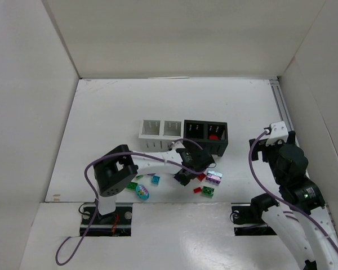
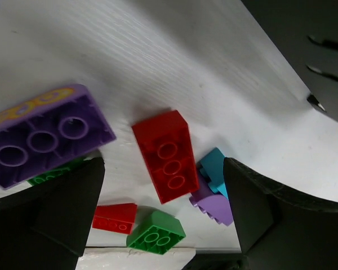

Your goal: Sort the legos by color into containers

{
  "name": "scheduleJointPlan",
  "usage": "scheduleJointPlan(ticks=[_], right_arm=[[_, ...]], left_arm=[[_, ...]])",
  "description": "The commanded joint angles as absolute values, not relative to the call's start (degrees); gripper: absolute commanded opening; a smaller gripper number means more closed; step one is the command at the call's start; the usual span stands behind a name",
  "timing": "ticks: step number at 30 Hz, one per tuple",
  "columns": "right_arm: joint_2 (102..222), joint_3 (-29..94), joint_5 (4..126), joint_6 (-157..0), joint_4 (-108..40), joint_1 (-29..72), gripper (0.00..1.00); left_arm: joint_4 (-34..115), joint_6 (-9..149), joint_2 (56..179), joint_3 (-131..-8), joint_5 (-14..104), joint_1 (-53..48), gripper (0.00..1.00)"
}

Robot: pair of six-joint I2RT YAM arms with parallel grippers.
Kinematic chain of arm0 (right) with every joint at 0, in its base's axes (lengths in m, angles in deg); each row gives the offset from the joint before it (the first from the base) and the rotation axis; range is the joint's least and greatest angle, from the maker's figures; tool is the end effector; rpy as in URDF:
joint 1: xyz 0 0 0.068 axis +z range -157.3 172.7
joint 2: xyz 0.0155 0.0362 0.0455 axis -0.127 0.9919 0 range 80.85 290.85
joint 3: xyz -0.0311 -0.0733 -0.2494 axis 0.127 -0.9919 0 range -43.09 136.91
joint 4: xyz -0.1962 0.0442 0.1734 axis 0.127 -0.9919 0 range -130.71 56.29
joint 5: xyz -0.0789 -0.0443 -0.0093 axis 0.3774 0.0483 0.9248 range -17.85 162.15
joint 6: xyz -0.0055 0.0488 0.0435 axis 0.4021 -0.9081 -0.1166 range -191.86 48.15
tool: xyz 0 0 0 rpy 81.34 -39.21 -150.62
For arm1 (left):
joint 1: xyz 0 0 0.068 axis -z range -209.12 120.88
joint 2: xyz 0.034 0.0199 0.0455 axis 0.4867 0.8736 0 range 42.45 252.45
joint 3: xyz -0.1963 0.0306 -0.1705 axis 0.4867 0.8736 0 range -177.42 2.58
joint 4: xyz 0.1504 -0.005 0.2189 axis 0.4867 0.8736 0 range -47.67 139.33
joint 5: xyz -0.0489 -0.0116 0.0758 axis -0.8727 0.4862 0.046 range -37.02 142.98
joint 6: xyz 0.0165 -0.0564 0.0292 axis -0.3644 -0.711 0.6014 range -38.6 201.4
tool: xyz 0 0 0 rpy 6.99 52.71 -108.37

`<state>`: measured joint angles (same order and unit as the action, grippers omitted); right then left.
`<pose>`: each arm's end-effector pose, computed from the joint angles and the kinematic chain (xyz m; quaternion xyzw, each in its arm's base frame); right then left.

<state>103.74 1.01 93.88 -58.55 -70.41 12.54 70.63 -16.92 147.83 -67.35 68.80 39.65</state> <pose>0.1152 0.0212 0.3253 -0.1136 0.7818 -0.1159 0.6020 0.1506 -0.3489 0.1504 -0.2762 0.9248 -0.2084 0.1584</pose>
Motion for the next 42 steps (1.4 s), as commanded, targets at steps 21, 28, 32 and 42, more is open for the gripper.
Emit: scheduleJointPlan(ticks=[21, 28, 32, 42], right_arm=[[102.8, -0.7, 94.6, -57.9, -69.3, 12.2, 0.99], [102.3, -0.7, 94.6, -57.9, -69.3, 12.2, 0.99], [102.3, -0.7, 94.6, -57.9, -69.3, 12.2, 0.99], [101.2, -0.7, 94.6, -57.9, -69.3, 12.2, 0.99]], left_arm=[[84.5, -25.7, 151.9, -75.7, 73.0, 38.6, 0.69], [86.0, -23.2, 156.4, -80.8, 71.8, 38.6, 0.60], [87.1, -23.2, 156.4, -80.3, 71.8, 38.6, 0.49], [97.7, -26.5, 151.9, -82.6, 77.0, 44.4, 0.21]])
